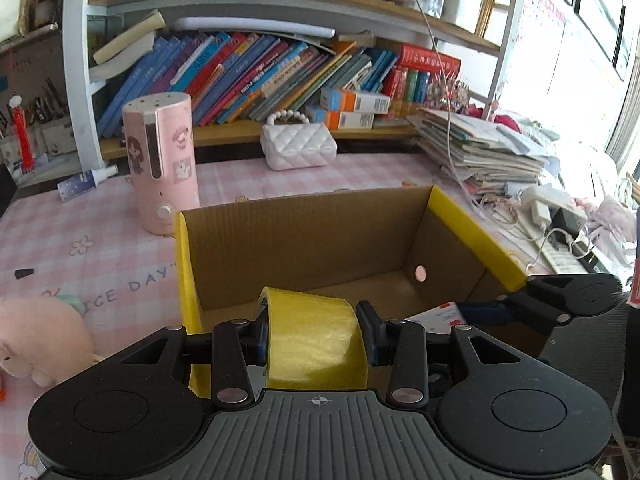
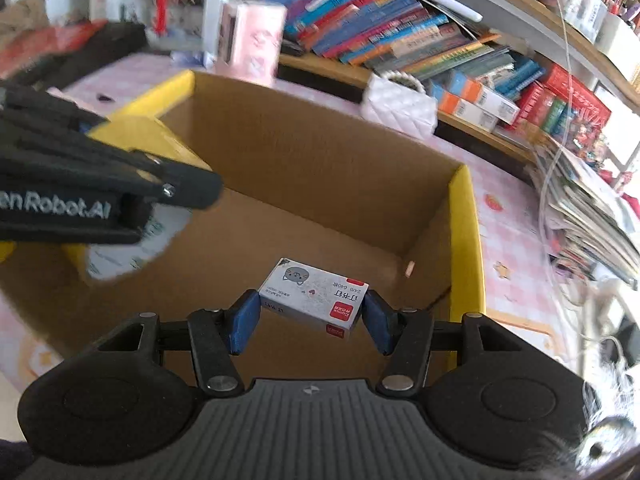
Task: Organize objects
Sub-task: 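Carry the tape roll and white box with both tools over the yellow cardboard box, then open both tools to drop the tape roll and white box into the cardboard box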
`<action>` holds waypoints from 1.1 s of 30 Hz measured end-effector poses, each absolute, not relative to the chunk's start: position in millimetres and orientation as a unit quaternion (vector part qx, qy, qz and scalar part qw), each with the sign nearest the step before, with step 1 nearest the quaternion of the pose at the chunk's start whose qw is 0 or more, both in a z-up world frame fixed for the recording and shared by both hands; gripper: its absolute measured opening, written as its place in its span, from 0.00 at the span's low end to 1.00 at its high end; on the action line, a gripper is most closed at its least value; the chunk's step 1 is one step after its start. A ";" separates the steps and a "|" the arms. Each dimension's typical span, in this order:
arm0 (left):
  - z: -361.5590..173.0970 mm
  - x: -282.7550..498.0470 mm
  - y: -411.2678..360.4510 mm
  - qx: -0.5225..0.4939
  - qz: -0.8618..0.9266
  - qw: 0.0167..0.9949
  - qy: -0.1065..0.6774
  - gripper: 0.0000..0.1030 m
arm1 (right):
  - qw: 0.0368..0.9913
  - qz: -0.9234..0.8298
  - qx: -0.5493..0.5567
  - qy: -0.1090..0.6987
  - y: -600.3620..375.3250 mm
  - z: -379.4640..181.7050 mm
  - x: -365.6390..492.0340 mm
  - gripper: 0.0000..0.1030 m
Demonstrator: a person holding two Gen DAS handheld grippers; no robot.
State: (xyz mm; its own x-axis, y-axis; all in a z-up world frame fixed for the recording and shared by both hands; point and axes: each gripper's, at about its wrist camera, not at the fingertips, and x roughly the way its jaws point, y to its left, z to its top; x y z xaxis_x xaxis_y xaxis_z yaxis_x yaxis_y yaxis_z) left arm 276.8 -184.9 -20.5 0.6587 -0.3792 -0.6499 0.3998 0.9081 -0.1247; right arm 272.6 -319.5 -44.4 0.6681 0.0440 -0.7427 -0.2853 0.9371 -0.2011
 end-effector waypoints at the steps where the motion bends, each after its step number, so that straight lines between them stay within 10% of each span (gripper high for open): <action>1: -22.2 278.2 -185.9 0.015 -0.214 0.910 0.355 0.38 | 0.900 0.084 -0.149 0.401 -323.0 -46.7 273.4 0.52; 33: -25.7 287.7 -215.7 0.083 -0.220 0.917 0.323 0.43 | 0.897 0.032 -0.013 0.441 -345.2 -57.5 280.0 0.58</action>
